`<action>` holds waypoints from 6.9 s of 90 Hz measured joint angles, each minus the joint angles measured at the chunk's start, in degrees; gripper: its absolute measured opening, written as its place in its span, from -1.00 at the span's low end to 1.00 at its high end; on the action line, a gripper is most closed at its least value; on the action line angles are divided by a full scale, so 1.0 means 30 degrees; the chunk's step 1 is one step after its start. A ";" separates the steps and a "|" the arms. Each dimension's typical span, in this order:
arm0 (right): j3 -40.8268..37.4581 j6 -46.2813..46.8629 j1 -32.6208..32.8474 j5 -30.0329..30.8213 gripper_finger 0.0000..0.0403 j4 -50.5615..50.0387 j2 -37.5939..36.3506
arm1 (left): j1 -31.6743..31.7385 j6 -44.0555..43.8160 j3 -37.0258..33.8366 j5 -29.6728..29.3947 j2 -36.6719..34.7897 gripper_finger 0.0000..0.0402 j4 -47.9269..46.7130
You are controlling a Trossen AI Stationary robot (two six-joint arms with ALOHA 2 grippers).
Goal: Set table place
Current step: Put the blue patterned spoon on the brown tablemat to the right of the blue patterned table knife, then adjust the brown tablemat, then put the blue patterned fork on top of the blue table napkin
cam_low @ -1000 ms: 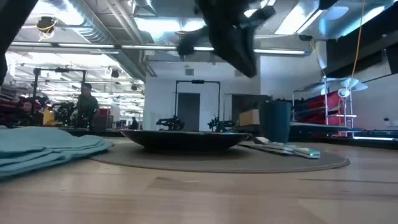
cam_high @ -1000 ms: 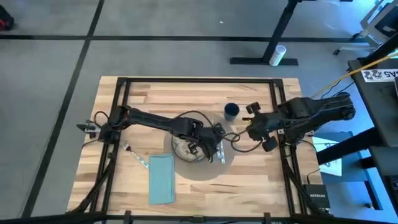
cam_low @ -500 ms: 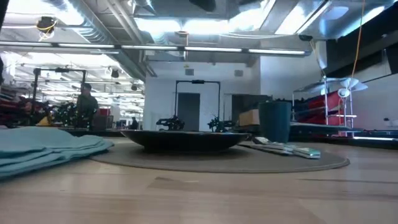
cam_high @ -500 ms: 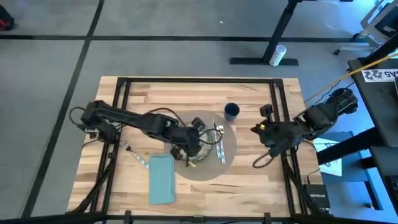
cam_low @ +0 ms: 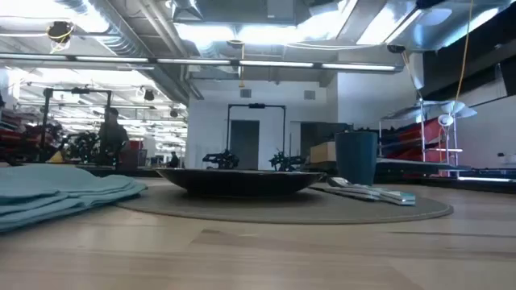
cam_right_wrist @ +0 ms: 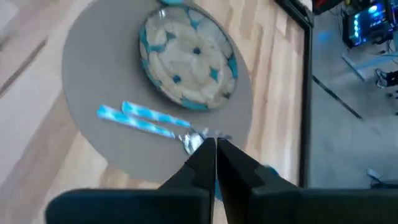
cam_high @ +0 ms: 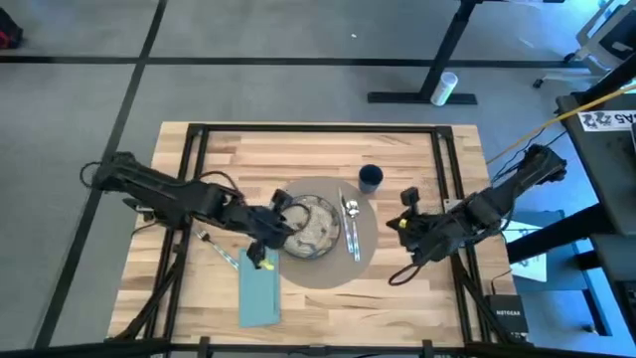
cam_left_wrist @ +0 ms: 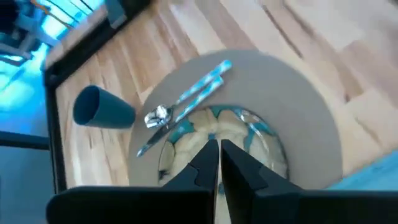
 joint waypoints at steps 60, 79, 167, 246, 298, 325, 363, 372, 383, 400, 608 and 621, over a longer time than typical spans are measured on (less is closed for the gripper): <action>-0.4032 -0.1672 -0.7621 -0.6323 -1.00 0.6915 0.4029 | -0.1196 -0.3551 -0.6699 -0.3375 -0.2617 -1.00 0.6404; -0.4017 -0.3514 -1.0259 -0.9747 -1.00 0.9033 0.6408 | -0.1391 -0.3921 -0.7047 -0.3428 -0.2610 -1.00 0.6764; -0.3988 -0.4165 -1.1912 -0.9359 -1.00 1.0256 1.0402 | -0.2135 -0.5213 -0.7054 -0.4489 -0.2610 -1.00 0.5580; -0.4024 -0.4039 -1.2196 -0.6497 -1.00 0.9603 1.0433 | -0.2783 -0.6033 -0.7047 -0.5094 -0.2610 -1.00 0.5141; -0.4024 -0.4211 -1.2888 -0.6146 -1.00 0.9684 0.9968 | -0.2783 -0.6039 -0.7047 -0.5102 -0.2610 -1.00 0.5135; -0.4010 -0.3827 -1.1695 -0.7417 -1.00 0.8193 0.7635 | -0.2783 -0.6521 -0.7046 -0.5118 -0.2610 -1.00 0.4238; -0.7213 0.0469 -0.9371 -0.7618 -1.00 0.8801 0.7540 | -0.3145 -0.8151 -0.7039 -0.5611 -0.2603 -1.00 0.2682; -0.7475 0.1182 -0.8759 -0.7354 -1.00 0.8953 0.7526 | -0.3366 -0.8216 -0.7039 -0.5820 -0.2603 -1.00 0.2658; -0.7483 0.1679 -0.7963 -0.7342 -1.00 0.8600 0.7512 | -0.3551 -0.8319 -0.7039 -0.6156 -0.2605 -1.00 0.2676; -0.7504 0.2712 -0.6819 -0.7578 -1.00 0.8050 0.7533 | -0.3555 -0.8532 -0.7039 -0.6231 -0.2603 -1.00 0.2664; -0.7558 0.3942 -0.5508 -0.8708 -1.00 0.9327 0.3752 | -0.5522 -1.0381 -0.9979 0.3688 -0.1838 -0.57 -0.5474; -0.7558 0.3927 -0.5508 -0.8801 -1.00 0.9321 0.3752 | -0.5477 -0.9497 -1.0239 0.3546 -0.1800 -0.57 -0.4081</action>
